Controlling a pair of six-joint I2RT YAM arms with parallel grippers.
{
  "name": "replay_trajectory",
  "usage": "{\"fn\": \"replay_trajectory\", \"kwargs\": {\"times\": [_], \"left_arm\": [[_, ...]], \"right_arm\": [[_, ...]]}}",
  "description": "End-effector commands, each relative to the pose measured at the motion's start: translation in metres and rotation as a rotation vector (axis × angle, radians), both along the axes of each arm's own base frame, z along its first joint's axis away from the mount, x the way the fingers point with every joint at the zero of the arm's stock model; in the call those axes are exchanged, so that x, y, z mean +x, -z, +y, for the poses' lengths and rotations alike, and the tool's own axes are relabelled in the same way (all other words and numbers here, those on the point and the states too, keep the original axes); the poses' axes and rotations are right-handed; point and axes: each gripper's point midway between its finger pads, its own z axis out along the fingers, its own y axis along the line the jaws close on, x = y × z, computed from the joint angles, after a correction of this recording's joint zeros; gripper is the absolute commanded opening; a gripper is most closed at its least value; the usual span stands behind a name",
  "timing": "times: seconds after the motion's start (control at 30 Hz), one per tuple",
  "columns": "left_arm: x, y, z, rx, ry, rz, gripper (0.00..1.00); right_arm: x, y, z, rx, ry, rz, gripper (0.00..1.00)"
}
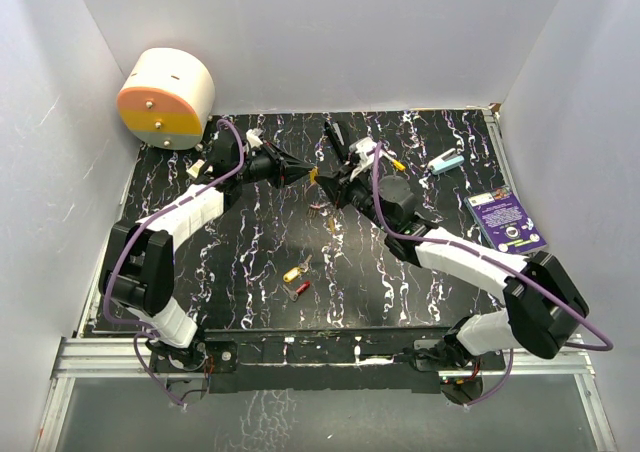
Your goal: Put the keys on the keyring
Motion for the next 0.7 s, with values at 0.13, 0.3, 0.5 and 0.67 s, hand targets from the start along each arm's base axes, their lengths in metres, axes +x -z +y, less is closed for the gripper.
{"fn": "replay_trajectory", "kwargs": {"times": [0.13, 0.3, 0.5, 0.67], "left_arm": [[-0.009, -0.044, 0.002, -0.067, 0.010, -0.075, 0.00], [-0.008, -0.047, 0.001, -0.075, 0.011, -0.076, 0.00], [-0.009, -0.048, -0.001, -0.083, 0.017, -0.073, 0.00], [-0.009, -0.049, -0.003, -0.088, 0.018, -0.074, 0.00]], "right_arm": [[0.012, -0.064, 0.003, 0.115, 0.029, -0.168, 0.08], [0.014, -0.060, 0.002, 0.114, 0.042, -0.165, 0.08], [0.017, -0.054, 0.002, 0.112, 0.054, -0.160, 0.08], [0.020, -0.048, 0.005, 0.107, 0.053, -0.150, 0.08]]}}
